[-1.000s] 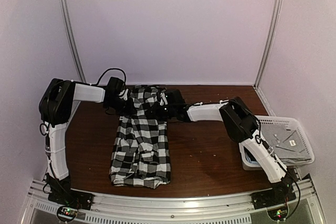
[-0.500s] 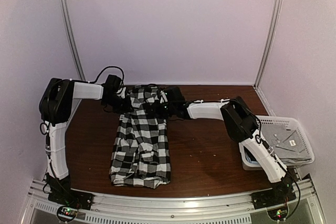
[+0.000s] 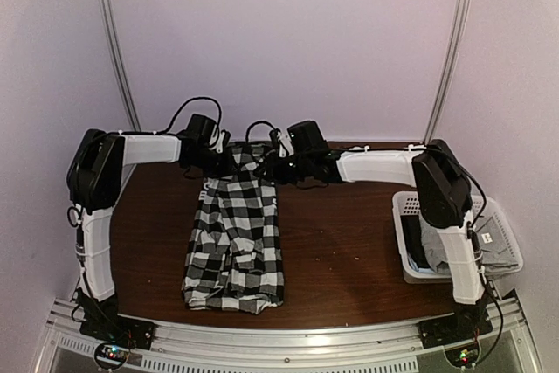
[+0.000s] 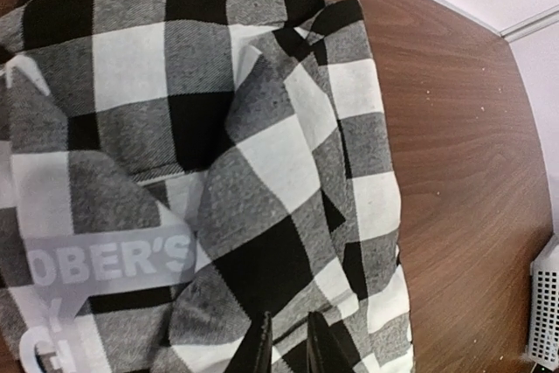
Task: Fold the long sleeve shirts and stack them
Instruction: Smooth out the rectangle-folded shirt at the center of the board.
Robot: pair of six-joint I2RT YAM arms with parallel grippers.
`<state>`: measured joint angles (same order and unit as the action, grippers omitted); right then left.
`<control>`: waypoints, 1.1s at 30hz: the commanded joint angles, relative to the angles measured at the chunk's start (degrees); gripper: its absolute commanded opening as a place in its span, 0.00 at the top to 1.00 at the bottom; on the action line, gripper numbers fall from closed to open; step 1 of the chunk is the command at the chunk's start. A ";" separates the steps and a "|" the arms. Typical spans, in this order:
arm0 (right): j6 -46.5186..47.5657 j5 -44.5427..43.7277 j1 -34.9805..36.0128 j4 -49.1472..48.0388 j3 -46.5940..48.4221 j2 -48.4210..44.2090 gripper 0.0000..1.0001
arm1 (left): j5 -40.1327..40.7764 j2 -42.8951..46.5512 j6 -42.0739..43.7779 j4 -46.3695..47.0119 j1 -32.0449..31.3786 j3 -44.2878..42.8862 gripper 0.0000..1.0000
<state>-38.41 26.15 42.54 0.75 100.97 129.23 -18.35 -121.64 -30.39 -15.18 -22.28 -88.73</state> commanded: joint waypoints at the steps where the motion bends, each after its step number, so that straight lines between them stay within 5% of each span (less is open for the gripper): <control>1: 3.07 -0.62 2.48 -0.58 -8.28 -5.07 0.80 | -2.32 -6.69 -2.10 4.18 0.40 -4.47 0.84; 9: 5.22 1.92 8.39 -1.45 -13.81 -6.22 0.79 | 0.09 -17.14 -2.29 0.98 1.18 -16.25 0.84; 25: 12.56 0.84 6.15 5.80 -20.02 -3.81 0.79 | 5.64 -19.14 -9.15 2.33 2.24 -17.69 0.82; 33: 13.99 0.11 6.23 6.40 -21.05 -7.79 0.75 | 2.14 -15.92 -7.05 1.69 2.16 -21.05 0.63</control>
<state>-26.02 28.23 48.49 3.77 80.93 124.44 -15.53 -139.41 -38.50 -14.06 -20.95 -107.55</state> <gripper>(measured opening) 0.240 0.332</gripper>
